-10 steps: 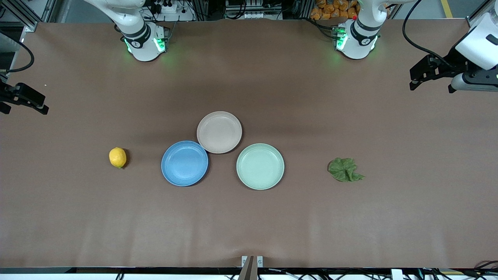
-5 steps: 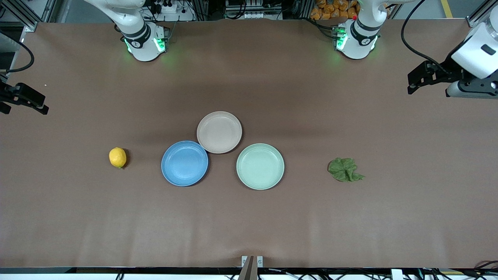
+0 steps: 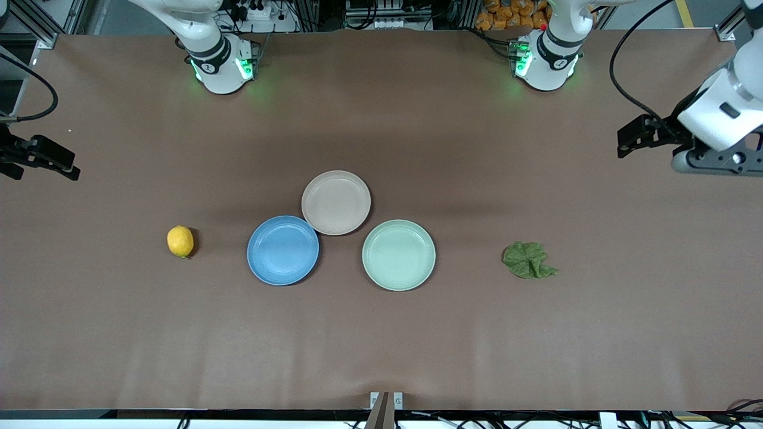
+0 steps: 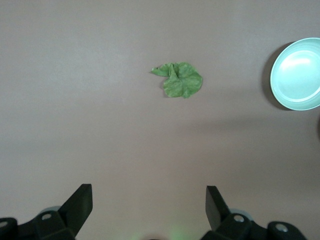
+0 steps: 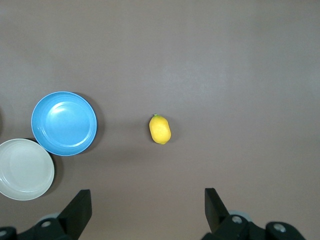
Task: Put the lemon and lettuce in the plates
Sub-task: 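Move the right gripper toward the lemon while the left gripper reaches the lettuce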
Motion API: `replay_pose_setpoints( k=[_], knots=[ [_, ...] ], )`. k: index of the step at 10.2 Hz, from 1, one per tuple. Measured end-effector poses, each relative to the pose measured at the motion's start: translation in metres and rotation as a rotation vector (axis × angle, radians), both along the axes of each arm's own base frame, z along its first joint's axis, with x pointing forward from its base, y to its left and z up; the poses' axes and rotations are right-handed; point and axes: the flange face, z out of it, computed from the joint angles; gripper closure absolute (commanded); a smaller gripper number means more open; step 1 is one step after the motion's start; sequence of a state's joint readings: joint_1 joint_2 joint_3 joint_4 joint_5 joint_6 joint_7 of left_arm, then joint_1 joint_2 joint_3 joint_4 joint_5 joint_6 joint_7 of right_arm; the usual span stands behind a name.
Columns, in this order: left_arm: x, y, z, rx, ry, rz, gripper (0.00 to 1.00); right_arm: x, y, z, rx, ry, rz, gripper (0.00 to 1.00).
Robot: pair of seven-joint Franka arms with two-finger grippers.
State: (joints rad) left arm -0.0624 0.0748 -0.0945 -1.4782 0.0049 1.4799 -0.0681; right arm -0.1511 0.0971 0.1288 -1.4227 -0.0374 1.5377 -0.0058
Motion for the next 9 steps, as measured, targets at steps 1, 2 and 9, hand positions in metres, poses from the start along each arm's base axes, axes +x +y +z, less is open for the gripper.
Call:
replay_pose_setpoints(
  k=[1, 2, 9],
  knots=[
    [0.003, 0.000, -0.006, 0.001, 0.010, 0.000, 0.00, 0.003, -0.001, -0.006, 0.001, 0.010, -0.001, 0.00],
    [0.006, 0.000, -0.011, 0.001, 0.018, 0.001, 0.00, 0.006, -0.003, -0.011, 0.003, 0.020, -0.004, 0.00],
    [0.060, 0.000, -0.105, -0.003, 0.070, 0.044, 0.00, 0.018, -0.018, -0.041, 0.011, 0.071, -0.025, 0.00]
  ],
)
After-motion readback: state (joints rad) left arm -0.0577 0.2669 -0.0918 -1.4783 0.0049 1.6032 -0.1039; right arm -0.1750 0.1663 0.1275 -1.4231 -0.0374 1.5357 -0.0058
